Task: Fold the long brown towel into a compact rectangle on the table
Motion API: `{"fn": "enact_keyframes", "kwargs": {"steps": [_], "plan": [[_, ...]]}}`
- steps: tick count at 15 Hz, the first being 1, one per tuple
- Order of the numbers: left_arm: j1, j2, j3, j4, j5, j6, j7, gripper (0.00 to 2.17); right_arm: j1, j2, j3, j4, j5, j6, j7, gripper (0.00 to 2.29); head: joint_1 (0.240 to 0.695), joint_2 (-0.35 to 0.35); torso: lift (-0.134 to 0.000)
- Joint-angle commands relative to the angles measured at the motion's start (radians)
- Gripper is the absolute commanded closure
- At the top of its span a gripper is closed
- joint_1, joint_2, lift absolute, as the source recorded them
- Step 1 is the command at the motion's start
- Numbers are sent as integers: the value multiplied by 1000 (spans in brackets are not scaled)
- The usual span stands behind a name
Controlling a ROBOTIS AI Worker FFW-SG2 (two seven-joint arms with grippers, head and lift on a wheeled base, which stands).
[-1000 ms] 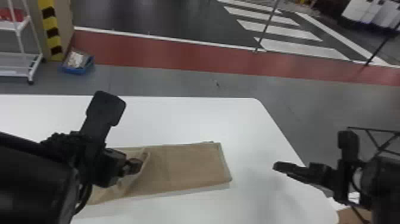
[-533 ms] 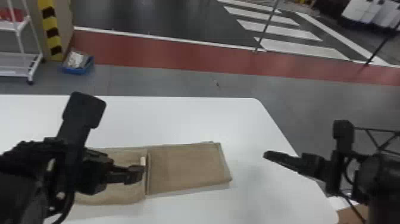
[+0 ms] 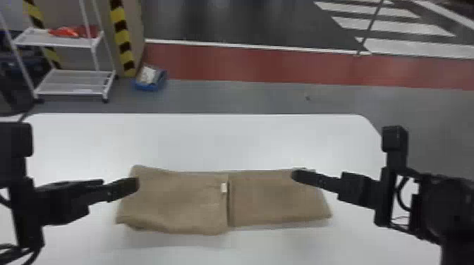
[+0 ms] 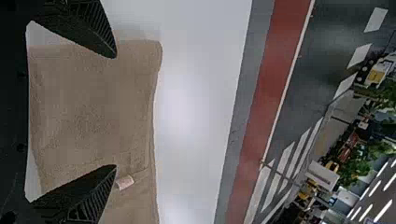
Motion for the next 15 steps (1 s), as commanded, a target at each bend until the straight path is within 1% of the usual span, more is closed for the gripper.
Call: {"fn": "enact_keyframes", "kwargs": {"steps": [1, 3, 4, 6, 9, 12, 14, 15], "plan": [[29, -3, 68, 12, 15, -38, -17, 39, 5, 5, 95, 17, 9, 2, -14, 397, 695, -60, -125], [41, -3, 81, 16, 18, -57, -43, 43, 6, 5, 166, 43, 27, 2, -24, 404, 695, 21, -125], [51, -3, 82, 16, 17, -57, -62, 43, 9, 5, 193, 51, 40, 2, -28, 407, 695, 43, -125], [58, -1, 81, 18, 17, -57, -69, 46, 20, 5, 241, 65, 40, 2, -35, 407, 695, 69, -125], [61, -1, 81, 30, 18, -60, -71, 73, 45, 5, 305, 63, 38, 2, -35, 475, 695, 110, -125], [74, -1, 81, 30, 18, -78, -71, 80, 48, 5, 333, 54, 41, 2, -35, 475, 695, 147, -125], [81, -1, 79, 30, 18, -81, -71, 83, 48, 5, 345, 54, 46, 2, -35, 478, 695, 157, -125], [84, -1, 78, 30, 18, -81, -71, 83, 46, 5, 354, 54, 53, 2, -35, 529, 695, 162, -125]]}}
